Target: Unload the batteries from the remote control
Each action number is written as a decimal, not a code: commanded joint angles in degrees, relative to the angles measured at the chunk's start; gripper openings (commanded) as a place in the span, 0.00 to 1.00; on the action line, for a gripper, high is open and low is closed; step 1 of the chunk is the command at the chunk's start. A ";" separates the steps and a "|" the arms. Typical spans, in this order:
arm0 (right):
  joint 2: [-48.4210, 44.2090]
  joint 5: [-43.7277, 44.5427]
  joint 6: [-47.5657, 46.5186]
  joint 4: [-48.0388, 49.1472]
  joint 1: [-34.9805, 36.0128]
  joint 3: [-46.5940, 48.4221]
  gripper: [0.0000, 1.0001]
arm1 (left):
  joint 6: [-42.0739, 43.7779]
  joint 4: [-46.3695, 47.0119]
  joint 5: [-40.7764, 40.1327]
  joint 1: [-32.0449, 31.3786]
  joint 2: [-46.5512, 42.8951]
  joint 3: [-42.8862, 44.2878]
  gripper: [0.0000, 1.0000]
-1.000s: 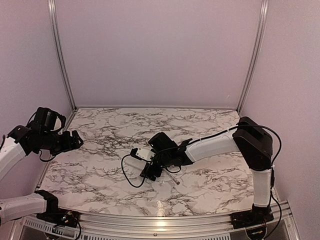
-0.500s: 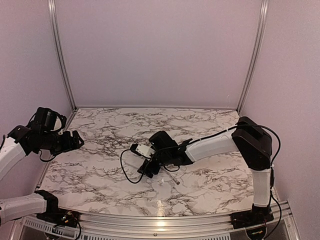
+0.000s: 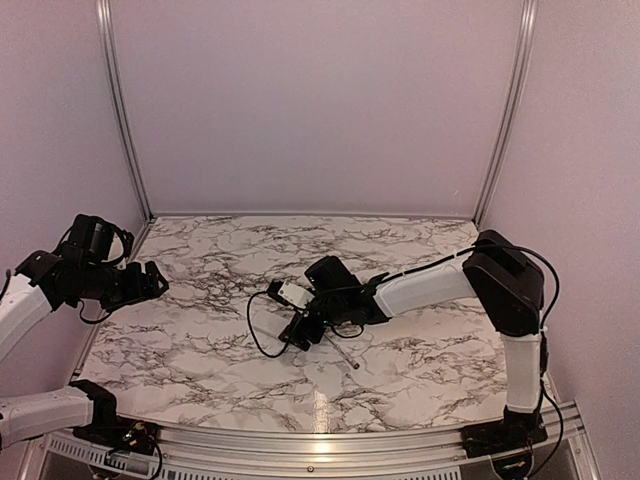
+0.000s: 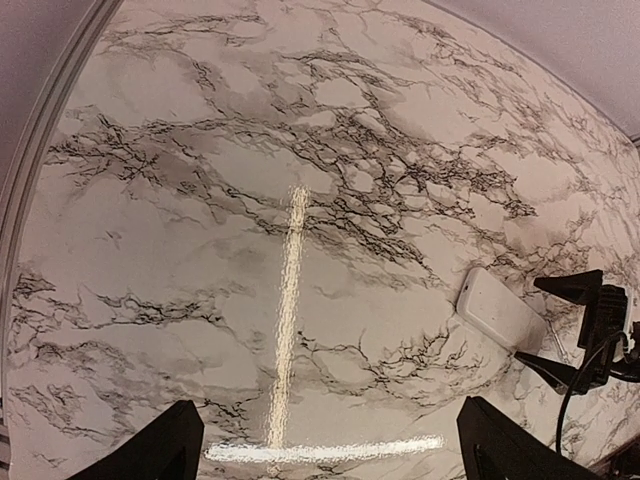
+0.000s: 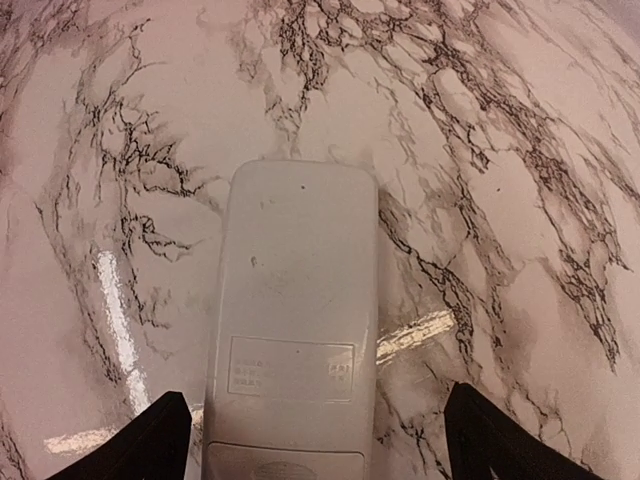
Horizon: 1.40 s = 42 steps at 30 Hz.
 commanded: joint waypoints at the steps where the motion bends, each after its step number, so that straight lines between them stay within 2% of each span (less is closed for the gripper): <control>1: 2.50 -2.37 -0.01 -1.76 -0.66 0.28 0.86 | 0.79 0.40 0.78 -0.21 0.23 -0.79 0.94; 15: 3.40 -4.21 -0.87 -4.56 -0.82 -0.56 0.76 | 0.92 0.48 1.46 -0.21 0.93 -0.74 0.93; 33: 1.97 -6.29 -1.19 -6.46 -0.70 -1.12 0.41 | 1.45 0.66 3.22 -0.21 1.83 -0.70 0.93; 42: -2.30 -5.50 -1.10 -6.42 -0.34 -1.21 0.40 | 1.45 0.73 5.35 -0.21 2.60 -0.04 0.93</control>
